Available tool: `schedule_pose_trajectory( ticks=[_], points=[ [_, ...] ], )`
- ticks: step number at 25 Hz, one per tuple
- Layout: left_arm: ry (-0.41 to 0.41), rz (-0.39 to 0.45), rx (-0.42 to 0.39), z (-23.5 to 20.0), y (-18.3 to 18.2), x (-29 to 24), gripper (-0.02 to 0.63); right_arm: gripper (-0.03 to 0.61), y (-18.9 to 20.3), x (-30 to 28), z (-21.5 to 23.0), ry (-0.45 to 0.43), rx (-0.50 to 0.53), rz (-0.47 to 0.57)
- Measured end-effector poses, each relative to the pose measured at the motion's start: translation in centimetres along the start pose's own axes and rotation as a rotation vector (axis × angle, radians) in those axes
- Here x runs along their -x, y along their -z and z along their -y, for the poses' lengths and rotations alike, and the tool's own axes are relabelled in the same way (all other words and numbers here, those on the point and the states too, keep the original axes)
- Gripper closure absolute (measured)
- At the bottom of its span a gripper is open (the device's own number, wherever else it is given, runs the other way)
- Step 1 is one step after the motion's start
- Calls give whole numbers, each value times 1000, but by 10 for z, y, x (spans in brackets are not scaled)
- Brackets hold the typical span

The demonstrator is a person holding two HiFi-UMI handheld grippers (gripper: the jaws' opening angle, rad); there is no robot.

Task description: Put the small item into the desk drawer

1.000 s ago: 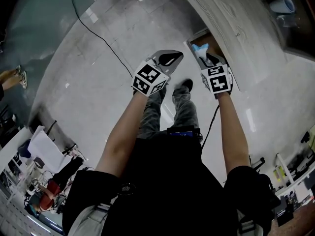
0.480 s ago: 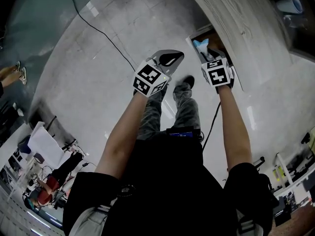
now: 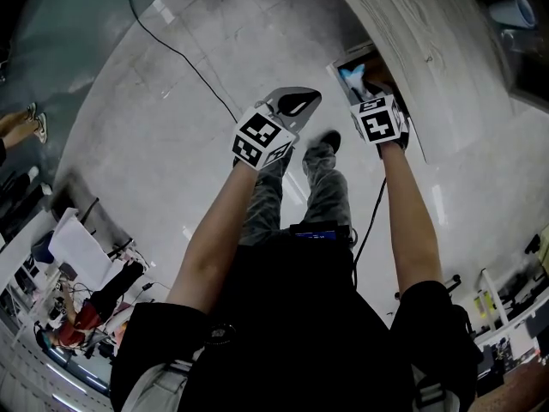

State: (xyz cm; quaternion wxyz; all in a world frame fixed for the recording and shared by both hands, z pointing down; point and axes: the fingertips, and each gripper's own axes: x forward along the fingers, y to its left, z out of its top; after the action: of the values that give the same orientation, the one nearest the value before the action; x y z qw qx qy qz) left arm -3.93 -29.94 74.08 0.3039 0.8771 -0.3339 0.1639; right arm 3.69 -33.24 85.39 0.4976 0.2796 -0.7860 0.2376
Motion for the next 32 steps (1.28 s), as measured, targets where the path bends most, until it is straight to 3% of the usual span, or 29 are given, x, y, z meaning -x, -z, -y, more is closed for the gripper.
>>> schedule_pose_trajectory(
  ticks=[24, 32],
  points=[
    [-1, -14, -6, 0, -6, 11, 614, 440, -12, 11, -2, 9, -9, 25],
    [8, 2, -34, 9, -22, 25, 614, 527, -21, 45, -13, 38, -44, 79]
  ],
)
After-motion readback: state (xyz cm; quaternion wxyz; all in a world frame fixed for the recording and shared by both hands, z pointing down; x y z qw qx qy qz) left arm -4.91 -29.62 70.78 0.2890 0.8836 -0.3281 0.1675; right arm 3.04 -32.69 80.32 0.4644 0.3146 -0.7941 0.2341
